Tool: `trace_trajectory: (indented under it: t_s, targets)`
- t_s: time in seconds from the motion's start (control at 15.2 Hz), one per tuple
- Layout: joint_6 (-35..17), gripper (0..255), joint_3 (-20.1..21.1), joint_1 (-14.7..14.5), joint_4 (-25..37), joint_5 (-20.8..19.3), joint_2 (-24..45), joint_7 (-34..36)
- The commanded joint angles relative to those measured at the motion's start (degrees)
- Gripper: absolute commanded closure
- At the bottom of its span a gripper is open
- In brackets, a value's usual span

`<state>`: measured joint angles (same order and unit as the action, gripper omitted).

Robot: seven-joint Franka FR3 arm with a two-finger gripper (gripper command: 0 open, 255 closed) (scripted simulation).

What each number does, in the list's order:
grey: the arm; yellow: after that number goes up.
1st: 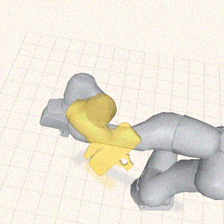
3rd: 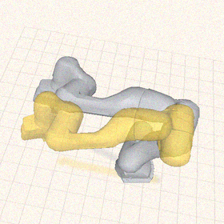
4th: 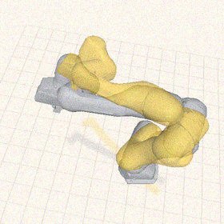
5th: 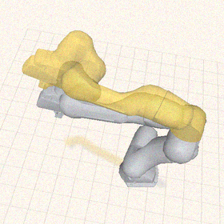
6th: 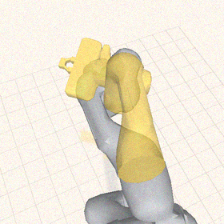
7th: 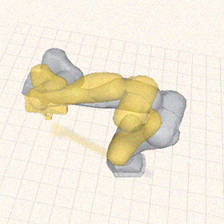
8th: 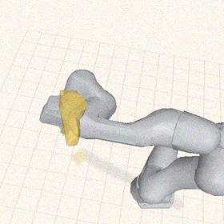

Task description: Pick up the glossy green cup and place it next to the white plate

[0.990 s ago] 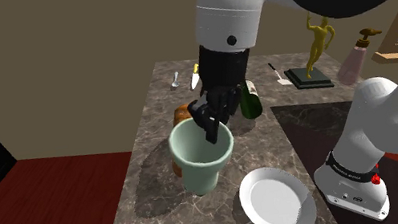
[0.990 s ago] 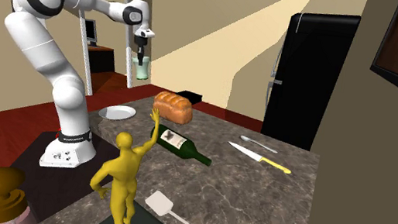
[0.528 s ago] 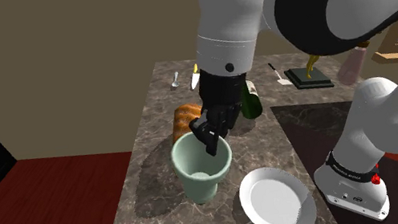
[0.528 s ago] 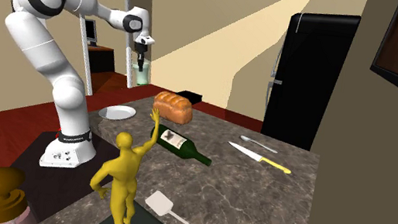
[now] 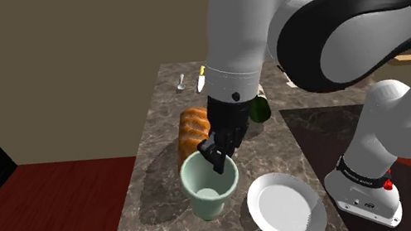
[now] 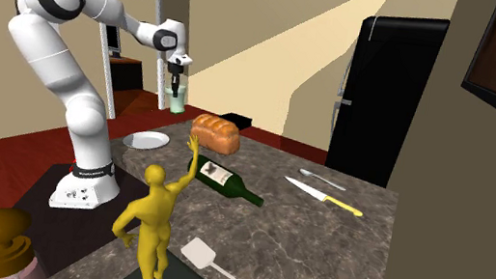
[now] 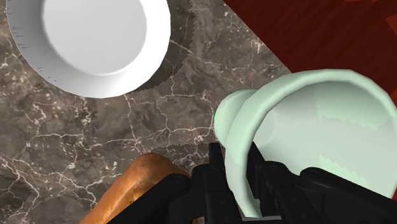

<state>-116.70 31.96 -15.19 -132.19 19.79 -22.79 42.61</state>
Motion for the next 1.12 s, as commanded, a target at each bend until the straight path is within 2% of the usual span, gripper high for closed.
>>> trace_trajectory:
  t_s: [0.0,1.06]
  targets:
    - [-1.7,255,0.5,-0.1,-1.1,0.1,0.5,0.0]
    - [-15.4,255,3.7,0.2,-9.0,0.2,6.6,-0.2]
